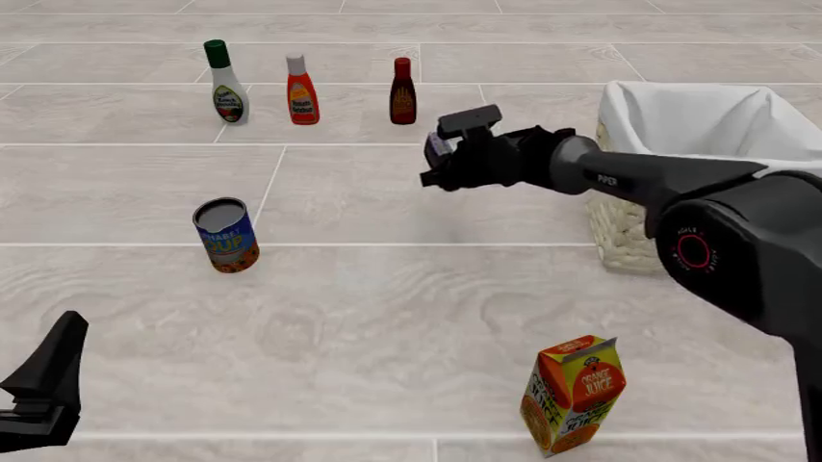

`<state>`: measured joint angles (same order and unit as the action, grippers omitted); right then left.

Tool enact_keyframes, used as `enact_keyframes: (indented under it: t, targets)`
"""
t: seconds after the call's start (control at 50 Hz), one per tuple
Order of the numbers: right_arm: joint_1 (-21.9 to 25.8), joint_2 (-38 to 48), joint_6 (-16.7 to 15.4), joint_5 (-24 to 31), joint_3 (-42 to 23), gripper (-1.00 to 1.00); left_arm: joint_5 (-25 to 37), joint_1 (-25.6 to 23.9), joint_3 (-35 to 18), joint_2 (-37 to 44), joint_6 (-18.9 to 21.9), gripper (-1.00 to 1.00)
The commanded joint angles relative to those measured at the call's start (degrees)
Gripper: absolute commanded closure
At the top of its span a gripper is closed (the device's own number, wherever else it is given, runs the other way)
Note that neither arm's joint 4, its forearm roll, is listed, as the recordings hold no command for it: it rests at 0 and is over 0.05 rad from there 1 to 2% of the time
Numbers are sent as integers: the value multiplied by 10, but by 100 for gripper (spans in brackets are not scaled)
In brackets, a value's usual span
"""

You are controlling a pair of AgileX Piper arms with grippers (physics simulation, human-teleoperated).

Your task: Pick the chocolate pudding and place it in the basket.

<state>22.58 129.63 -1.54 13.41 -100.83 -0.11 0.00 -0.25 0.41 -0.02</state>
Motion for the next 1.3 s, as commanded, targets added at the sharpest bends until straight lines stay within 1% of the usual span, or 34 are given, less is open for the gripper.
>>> enact_keyframes:
  t: [0.02, 0.16, 0.26, 0.34, 0.42, 0.62, 0.68, 0.74, 0.86, 1.04, 1.12, 1.18, 1.22, 1.28, 1.3]
  targets:
    - [-6, -40, 6, 3, 4, 100, 0, 0, 0, 0, 0, -100]
    - [-10, -53, 4, 4, 4, 100, 0, 0, 0, 0, 0, -100]
    - [-11, -70, 18, 6, 4, 100, 0, 0, 0, 0, 0, -100]
    - [-9, -96, 18, -3, 17, 100, 0, 0, 0, 0, 0, -100]
    - [-9, -109, 18, 3, 15, 100, 0, 0, 0, 0, 0, -100]
    - [-26, -139, 30, 42, -11, 100, 0, 0, 0, 0, 0, -100]
    - [-30, -152, 22, 46, -10, 100, 0, 0, 0, 0, 0, -100]
    - [-33, -159, 21, 51, -11, 100, 0, 0, 0, 0, 0, -100]
    - [-43, -178, 32, 67, -19, 100, 0, 0, 0, 0, 0, -100]
    - [-59, -201, 37, 78, -16, 100, 0, 0, 0, 0, 0, -100]
    - [-73, -208, 49, 81, -16, 100, 0, 0, 0, 0, 0, -100]
    - [-84, -212, 52, 83, -15, 100, 0, 0, 0, 0, 0, -100]
    - [-98, -211, 60, 93, -22, 100, 0, 0, 0, 0, 0, -100]
    - [-100, -215, 64, 96, -23, 100, 0, 0, 0, 0, 0, -100]
    - [-104, -215, 71, 103, -27, 100, 0, 0, 0, 0, 0, -100]
